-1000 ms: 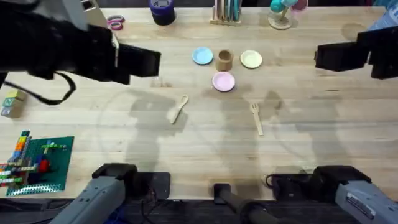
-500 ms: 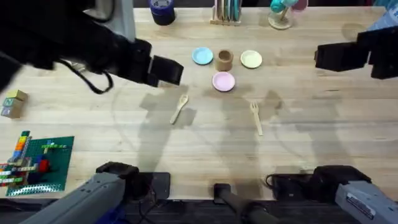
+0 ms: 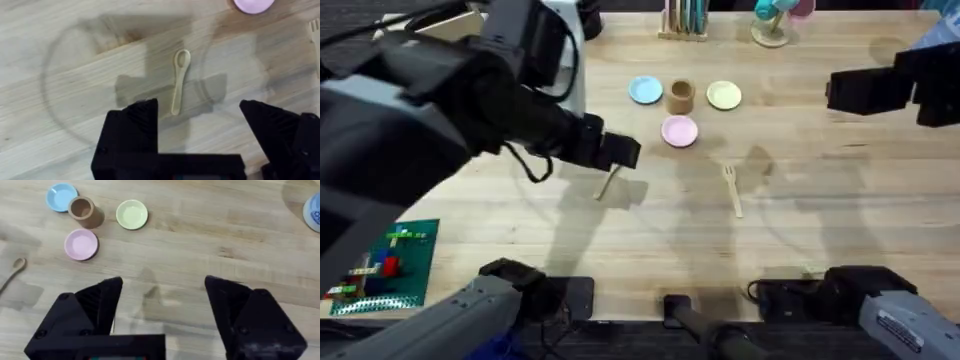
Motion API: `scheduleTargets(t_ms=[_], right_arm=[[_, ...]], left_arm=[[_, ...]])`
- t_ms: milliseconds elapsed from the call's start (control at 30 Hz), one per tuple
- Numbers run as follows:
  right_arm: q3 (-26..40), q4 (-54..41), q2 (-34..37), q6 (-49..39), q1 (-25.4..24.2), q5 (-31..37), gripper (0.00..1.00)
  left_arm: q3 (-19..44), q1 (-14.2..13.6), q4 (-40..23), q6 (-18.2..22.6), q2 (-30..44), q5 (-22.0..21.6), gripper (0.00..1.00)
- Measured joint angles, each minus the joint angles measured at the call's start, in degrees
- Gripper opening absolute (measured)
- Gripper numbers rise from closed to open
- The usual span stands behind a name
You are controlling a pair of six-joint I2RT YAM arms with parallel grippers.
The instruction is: Pick up a utensil and set it on the pink plate, then put the other utensil in the container.
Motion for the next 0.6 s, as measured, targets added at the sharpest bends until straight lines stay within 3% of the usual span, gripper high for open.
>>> scheduleTargets(t_ms=[267,600], right_arm=[[0.0,0.0,0.0,0.0,0.0,0.0,0.997],[0.0,0.0,0.0,0.0,0.0,0.0,0.998]], left_arm=[[-0.2,-4.2,2.1,-2.9,9.8,-2.2,0.996],[-0.3,-4.7,6.6,-3.7,18.6,-3.0,0.996]])
